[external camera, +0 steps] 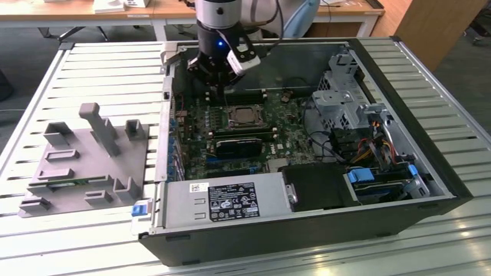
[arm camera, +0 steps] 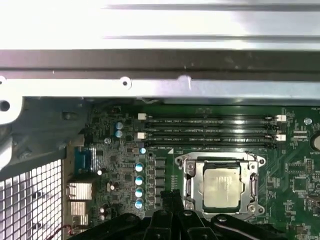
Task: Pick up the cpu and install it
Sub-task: 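Install the first cpu locking lever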
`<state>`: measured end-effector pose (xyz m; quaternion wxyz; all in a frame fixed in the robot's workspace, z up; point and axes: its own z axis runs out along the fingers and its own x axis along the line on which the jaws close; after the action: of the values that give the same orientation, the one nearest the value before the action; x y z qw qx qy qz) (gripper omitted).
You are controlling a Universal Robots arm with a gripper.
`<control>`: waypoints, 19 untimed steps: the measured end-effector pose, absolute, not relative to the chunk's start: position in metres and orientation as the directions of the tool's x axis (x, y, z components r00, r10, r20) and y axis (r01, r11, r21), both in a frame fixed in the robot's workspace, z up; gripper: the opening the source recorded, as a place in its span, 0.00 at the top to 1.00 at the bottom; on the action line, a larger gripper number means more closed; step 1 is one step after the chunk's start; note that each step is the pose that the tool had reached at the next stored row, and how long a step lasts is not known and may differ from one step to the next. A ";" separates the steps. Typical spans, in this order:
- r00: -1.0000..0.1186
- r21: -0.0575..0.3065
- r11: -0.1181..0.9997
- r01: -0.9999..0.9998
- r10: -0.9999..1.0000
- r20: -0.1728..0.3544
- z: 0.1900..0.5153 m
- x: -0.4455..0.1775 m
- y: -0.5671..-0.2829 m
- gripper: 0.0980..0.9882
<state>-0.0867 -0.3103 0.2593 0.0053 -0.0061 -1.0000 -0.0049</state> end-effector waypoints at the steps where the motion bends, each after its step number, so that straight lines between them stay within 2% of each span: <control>1: -1.000 0.010 1.000 0.012 0.012 0.011 0.259 -0.087 -0.309 0.99; 19: -1.000 0.010 1.000 0.012 0.012 0.011 0.259 -0.089 -0.294 0.99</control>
<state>-0.0895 -0.2942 0.2586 0.0053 -0.0061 -1.0000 -0.0049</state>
